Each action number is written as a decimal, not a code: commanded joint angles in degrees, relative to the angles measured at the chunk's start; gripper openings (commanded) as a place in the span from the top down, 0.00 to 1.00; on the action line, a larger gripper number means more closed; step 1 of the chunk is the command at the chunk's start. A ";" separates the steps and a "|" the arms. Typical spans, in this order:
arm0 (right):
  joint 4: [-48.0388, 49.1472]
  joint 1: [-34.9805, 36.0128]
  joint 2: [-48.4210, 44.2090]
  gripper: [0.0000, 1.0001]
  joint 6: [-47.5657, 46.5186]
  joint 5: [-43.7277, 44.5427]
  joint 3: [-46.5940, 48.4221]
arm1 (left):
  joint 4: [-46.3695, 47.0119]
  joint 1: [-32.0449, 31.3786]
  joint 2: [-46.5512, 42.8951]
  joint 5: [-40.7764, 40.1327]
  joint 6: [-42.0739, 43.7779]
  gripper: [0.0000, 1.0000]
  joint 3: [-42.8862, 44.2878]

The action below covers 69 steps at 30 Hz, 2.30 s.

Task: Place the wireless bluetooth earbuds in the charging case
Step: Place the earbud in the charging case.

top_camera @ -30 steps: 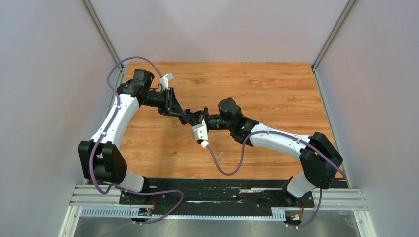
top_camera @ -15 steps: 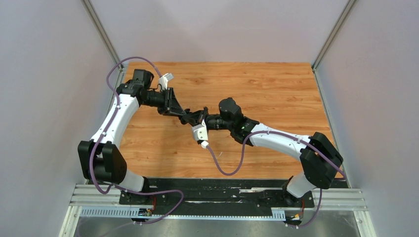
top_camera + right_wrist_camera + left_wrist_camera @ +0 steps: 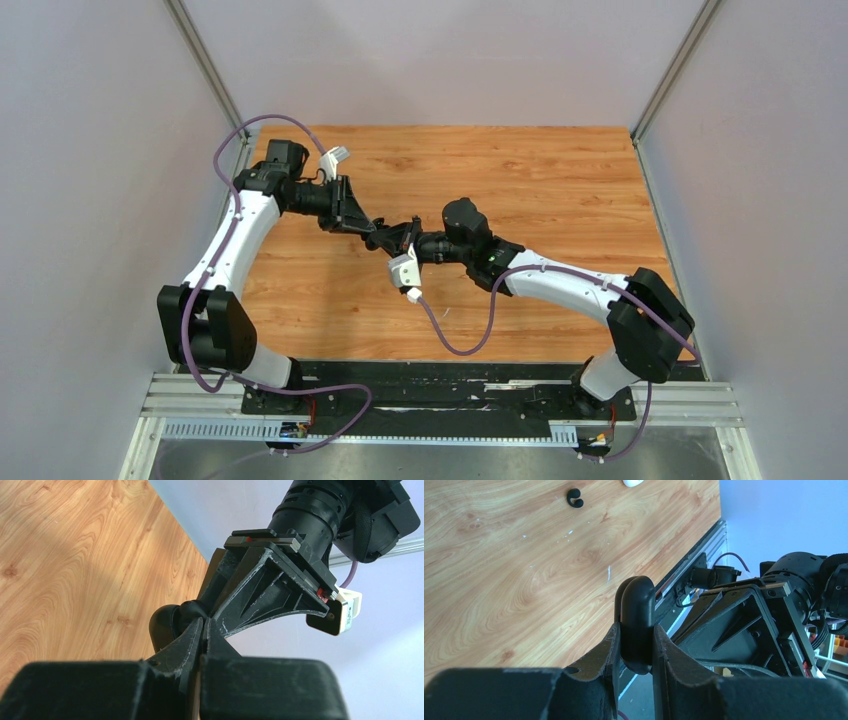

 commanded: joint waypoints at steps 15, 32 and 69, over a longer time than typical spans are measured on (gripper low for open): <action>-7.43 0.18 2.67 0.88 2.42 3.64 5.86 | 0.17 0.20 -1.71 4.54 0.78 1.00 0.96; -11.21 0.59 5.33 0.78 4.94 2.73 8.89 | 1.74 0.13 -1.69 7.54 -1.39 1.00 0.68; -29.42 -0.43 6.98 0.93 8.11 -5.84 18.51 | 0.26 0.16 -2.35 7.57 1.39 1.00 0.11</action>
